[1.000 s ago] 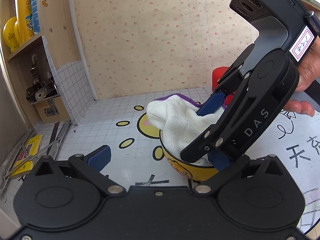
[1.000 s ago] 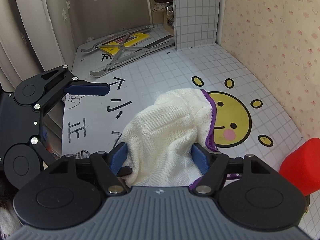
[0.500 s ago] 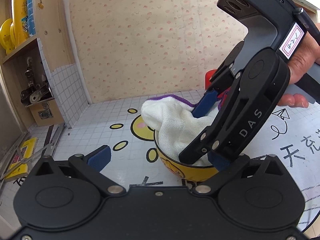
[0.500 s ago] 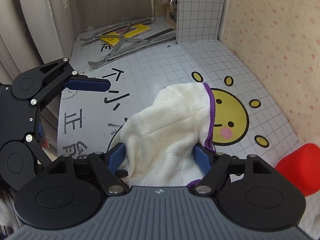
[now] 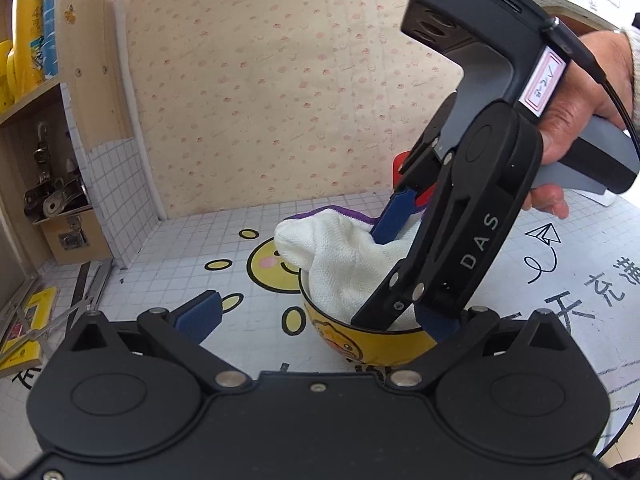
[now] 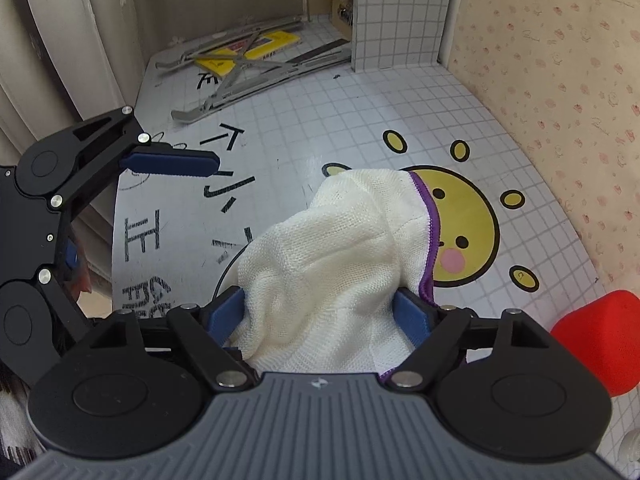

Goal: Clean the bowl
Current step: 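Rub the cloth around the bowl's inner wall with the right gripper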

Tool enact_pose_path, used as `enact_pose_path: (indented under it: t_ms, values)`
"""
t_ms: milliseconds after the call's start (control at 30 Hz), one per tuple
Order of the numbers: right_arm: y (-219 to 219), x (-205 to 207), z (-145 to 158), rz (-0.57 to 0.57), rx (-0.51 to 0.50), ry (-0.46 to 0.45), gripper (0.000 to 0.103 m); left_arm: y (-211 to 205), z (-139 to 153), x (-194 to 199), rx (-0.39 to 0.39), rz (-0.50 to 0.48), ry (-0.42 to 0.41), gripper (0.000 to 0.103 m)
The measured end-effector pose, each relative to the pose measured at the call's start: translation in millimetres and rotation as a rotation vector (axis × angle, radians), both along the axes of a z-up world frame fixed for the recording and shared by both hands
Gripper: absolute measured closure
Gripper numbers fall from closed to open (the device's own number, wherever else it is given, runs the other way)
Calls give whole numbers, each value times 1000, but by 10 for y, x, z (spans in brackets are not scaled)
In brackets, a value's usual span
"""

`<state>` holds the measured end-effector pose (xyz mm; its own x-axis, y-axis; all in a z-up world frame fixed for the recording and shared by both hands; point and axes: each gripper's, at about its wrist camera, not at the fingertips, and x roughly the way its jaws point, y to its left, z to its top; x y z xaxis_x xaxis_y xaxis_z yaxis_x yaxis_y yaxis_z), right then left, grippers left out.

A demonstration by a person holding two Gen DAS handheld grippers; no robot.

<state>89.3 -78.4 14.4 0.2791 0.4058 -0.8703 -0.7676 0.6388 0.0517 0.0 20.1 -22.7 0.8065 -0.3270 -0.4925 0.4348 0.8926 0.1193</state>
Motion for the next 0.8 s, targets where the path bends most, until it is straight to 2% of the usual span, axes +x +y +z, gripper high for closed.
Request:
enact_pose_path:
  t_ms: [200,233,267,300,400,467,533,633,700,800]
  values:
    - [-12,15,-22,4,3,15,22,12,10,30,-7,-52,12,4]
    - [0,27,-26,0,-7,26,27,25,22,28,-17,-75,18,3]
    - [17,38,-35,1,-22,29,42,43,38,25,-32,-102,27,3]
    - [37,48,-49,5,-40,28,45,64,53,19,-53,-135,38,3]
    - [98,66,-93,23,-90,21,45,70,47,10,-68,-169,44,0]
    - [152,28,-130,52,-113,4,34,29,8,28,-37,-155,48,0]
    - [203,-30,-166,72,-128,-30,33,8,-25,46,-36,-160,56,0]
    - [173,-15,-173,57,-113,-28,33,-1,-38,50,-38,-167,54,0]
    - [149,-12,-177,49,-97,-32,34,7,-49,62,-46,-170,57,0]
    - [103,1,-199,7,-62,-32,46,22,-58,85,-62,-170,65,0]
